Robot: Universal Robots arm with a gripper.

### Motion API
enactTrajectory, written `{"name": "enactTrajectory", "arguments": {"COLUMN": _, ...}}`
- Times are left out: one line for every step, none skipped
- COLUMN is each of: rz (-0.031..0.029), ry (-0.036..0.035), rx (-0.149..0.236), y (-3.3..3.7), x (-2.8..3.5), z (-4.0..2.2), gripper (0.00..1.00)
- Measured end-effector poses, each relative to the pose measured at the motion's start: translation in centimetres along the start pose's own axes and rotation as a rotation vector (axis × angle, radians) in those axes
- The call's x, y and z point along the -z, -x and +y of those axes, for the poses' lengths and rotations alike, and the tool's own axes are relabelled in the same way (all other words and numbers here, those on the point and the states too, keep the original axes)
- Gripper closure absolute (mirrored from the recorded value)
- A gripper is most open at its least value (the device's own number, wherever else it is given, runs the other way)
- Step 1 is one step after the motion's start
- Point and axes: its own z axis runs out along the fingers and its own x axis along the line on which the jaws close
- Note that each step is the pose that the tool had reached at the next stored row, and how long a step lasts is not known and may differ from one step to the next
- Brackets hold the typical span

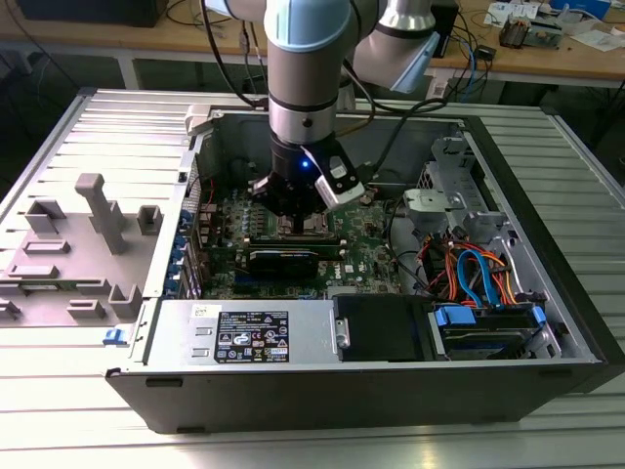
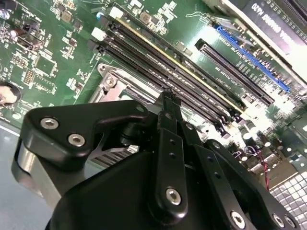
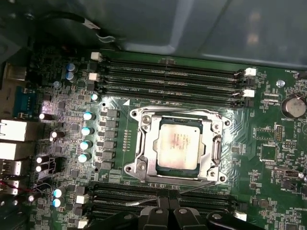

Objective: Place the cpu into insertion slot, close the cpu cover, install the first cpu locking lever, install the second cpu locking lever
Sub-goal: 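Install the second cpu locking lever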

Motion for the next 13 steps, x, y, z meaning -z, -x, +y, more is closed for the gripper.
{"name": "enactTrajectory", "arguments": {"rz": 0.0004, "ry": 0.0000, "rx": 0.003, "y": -0.12, "x": -0.01, "z": 0.01, "gripper": 0.89}}
{"name": "enactTrajectory", "arguments": {"rz": 0.0008, "ry": 0.0000, "rx": 0.004, "y": -0.24, "x": -0.02, "z": 0.01, "gripper": 0.89}}
{"name": "enactTrajectory", "arguments": {"rz": 0.0011, "ry": 0.0002, "rx": 0.007, "y": -0.42, "x": -0.06, "z": 0.03, "gripper": 0.89}}
{"name": "enactTrajectory", "arguments": {"rz": 0.0015, "ry": 0.0005, "rx": 0.009, "y": -0.59, "x": -0.13, "z": 0.05, "gripper": 0.89}}
{"name": "enactTrajectory", "arguments": {"rz": 0.0027, "ry": 0.0009, "rx": 0.012, "y": -0.79, "x": -0.31, "z": 0.07, "gripper": 0.89}}
{"name": "enactTrajectory", "arguments": {"rz": 0.0042, "ry": 0.0014, "rx": 0.017, "y": -0.86, "x": -0.45, "z": 0.06, "gripper": 0.89}}
{"name": "enactTrajectory", "arguments": {"rz": 0.0045, "ry": 0.0037, "rx": 0.026, "y": -0.94, "x": -0.46, "z": -0.11, "gripper": 0.89}}
{"name": "enactTrajectory", "arguments": {"rz": 0.0039, "ry": 0.0086, "rx": 0.029, "y": -0.98, "x": -0.46, "z": -0.34, "gripper": 0.89}}
{"name": "enactTrajectory", "arguments": {"rz": 0.0033, "ry": 0.0152, "rx": 0.031, "y": -0.99, "x": -0.45, "z": -0.48, "gripper": 0.89}}
{"name": "enactTrajectory", "arguments": {"rz": 0.0027, "ry": 0.0207, "rx": 0.032, "y": -1.02, "x": -0.45, "z": -0.53, "gripper": 0.89}}
{"name": "enactTrajectory", "arguments": {"rz": 0.0016, "ry": 0.0293, "rx": 0.032, "y": -1.06, "x": -0.46, "z": -0.55, "gripper": 0.89}}
{"name": "enactTrajectory", "arguments": {"rz": 0.0008, "ry": 0.0368, "rx": 0.033, "y": -1.08, "x": -0.47, "z": -0.58, "gripper": 0.89}}
{"name": "enactTrajectory", "arguments": {"rz": 0.0001, "ry": 0.0430, "rx": 0.033, "y": -1.12, "x": -0.50, "z": -0.61, "gripper": 0.89}}
